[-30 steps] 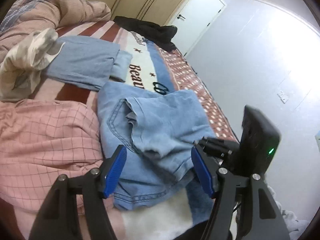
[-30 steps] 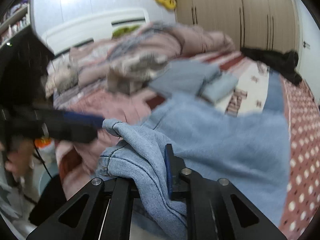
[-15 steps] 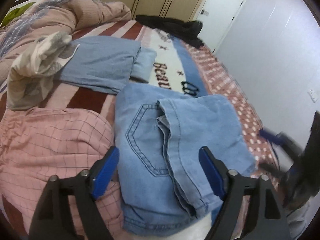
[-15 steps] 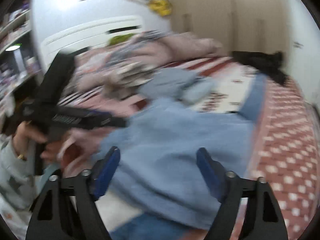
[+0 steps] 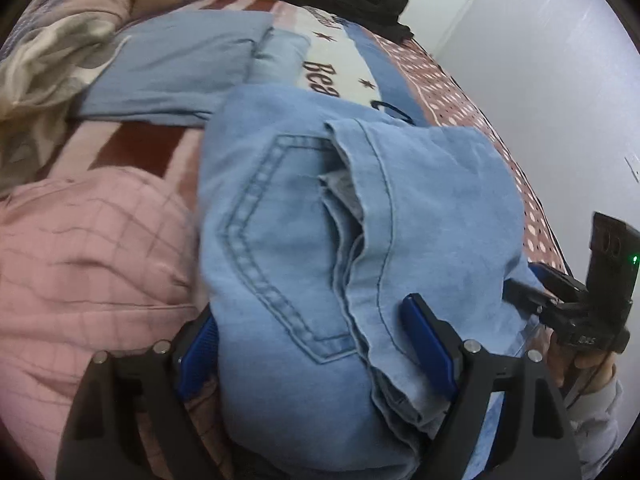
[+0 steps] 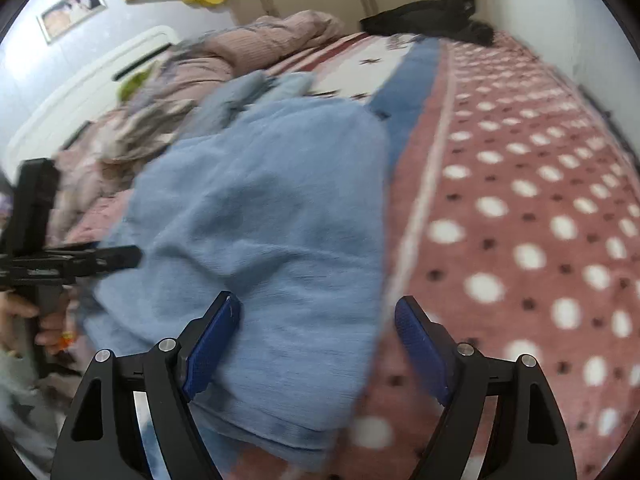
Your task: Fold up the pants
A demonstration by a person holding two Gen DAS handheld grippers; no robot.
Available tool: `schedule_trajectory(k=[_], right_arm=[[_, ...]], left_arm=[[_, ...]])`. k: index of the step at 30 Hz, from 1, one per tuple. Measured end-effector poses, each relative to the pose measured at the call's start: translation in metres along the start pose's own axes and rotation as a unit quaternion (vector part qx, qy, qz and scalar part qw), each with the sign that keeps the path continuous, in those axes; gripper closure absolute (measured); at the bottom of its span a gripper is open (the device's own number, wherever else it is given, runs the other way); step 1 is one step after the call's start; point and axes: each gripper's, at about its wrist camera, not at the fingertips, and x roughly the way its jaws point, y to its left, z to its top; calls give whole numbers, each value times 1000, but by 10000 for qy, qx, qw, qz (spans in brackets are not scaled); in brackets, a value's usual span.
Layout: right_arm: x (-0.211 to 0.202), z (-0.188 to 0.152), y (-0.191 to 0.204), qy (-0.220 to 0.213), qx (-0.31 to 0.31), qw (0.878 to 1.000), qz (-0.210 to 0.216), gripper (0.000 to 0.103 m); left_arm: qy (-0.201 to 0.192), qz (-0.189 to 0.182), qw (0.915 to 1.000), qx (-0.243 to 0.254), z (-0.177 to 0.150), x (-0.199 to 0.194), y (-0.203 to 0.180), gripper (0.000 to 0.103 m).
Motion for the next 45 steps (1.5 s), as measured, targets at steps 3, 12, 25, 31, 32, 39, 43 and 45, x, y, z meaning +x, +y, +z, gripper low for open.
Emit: schedule_trajectory(k=[3,12,25,31,32,39,43,45], right_arm=[[10,4,6,72,97,9996,255,41],[-52,-2,22,-455,-24,9987,234,80],[-101,-64,-19,-138,560,9983,24,67],[-96,-66,-44,46,670,9977,107,46],[-92,-65,-48,119,740,9970,184,45],[-66,-66,-52,368,939,9902,967,45],[-58,-63,-53,382,1047,9870,1155,48],[-58,-61,-57,374,1123,9847,1280,51]], left_arm=[[-23,-50,10000,-52,1,-2,-3,27],[-133,-882,9955,317,-2,-28,-46,67],[403,-1073,9924,440,-17,-10,-70,29],[820,-1850,9793,-64,-23,11,-55,25],[927,-2020,9749,-140,-25,19,-57,25],[938,-2196,9711,41,-23,31,-85,26],[935,-2224,9704,132,-23,31,-95,57],[887,-2220,9709,151,-22,27,-96,67]])
